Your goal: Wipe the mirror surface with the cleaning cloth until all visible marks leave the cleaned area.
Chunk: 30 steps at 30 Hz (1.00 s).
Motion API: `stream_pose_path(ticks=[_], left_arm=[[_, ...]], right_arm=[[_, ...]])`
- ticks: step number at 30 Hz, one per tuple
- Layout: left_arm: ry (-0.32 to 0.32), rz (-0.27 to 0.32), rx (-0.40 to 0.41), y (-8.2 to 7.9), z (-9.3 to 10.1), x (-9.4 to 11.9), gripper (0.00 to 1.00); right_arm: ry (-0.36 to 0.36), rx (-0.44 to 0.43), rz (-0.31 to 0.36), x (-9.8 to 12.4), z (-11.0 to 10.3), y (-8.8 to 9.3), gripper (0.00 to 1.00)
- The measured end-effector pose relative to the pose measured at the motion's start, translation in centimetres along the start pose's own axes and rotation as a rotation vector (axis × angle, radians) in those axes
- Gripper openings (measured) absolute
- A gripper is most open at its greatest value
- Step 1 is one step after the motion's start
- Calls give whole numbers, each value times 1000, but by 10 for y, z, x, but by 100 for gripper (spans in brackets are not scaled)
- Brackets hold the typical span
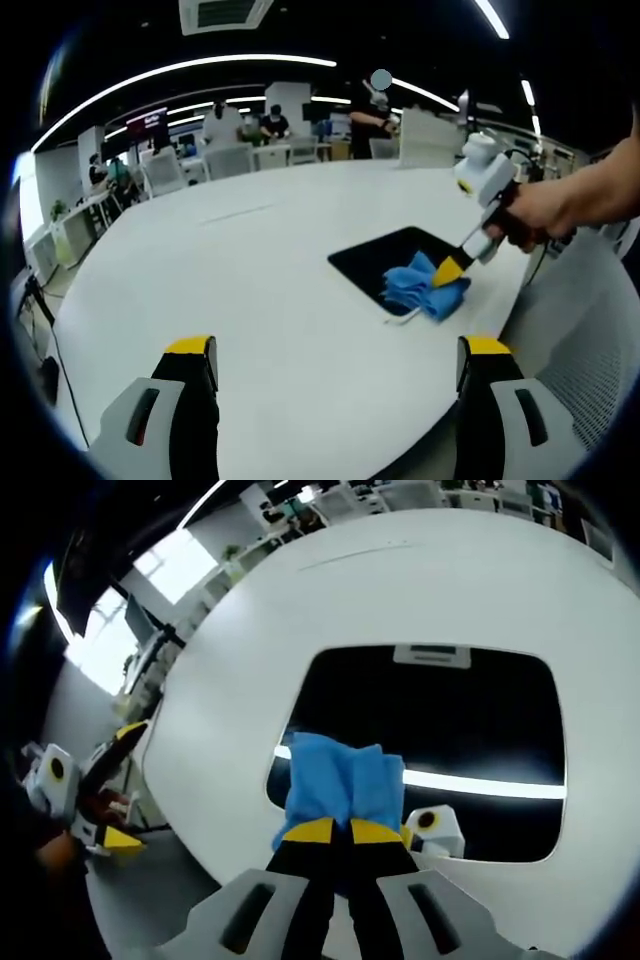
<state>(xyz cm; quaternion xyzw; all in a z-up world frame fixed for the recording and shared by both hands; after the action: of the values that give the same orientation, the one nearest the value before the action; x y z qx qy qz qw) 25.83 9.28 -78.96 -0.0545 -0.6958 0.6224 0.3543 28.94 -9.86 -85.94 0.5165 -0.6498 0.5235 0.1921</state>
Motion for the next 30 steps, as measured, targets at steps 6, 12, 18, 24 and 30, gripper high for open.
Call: stream_pose_path(ticks=[6,12,18,24,30], left_arm=[[0,4,3,-1,0,0,99],[2,3,3,-1,0,0,99],[3,1,3,0,0,0,99],[6,-2,2,0,1,0,99],[10,-2,5,0,2,-1,100]], right_arm=[[7,-8,2,3,7,0,0],[28,-27,-2,9,18,-1,0],[30,-30,-6,10,21,0,0],[35,-21,-9,9,21,-1,0],[42,-18,-7,8,22,-4,0]])
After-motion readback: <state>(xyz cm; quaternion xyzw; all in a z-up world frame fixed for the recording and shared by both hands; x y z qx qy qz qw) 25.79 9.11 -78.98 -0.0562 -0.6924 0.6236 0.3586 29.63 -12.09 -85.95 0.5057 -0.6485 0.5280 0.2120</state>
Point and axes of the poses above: the point that each gripper's makers call its tool centre point, and the gripper's own axes: x roughly backward along the fingers, z roughly to its right, y roughly out of its underside, the point moved 1 cm from there along x, roughly backward along the fingers, and after that the axes turned 4 degrees about z, right-handed, at the moved point
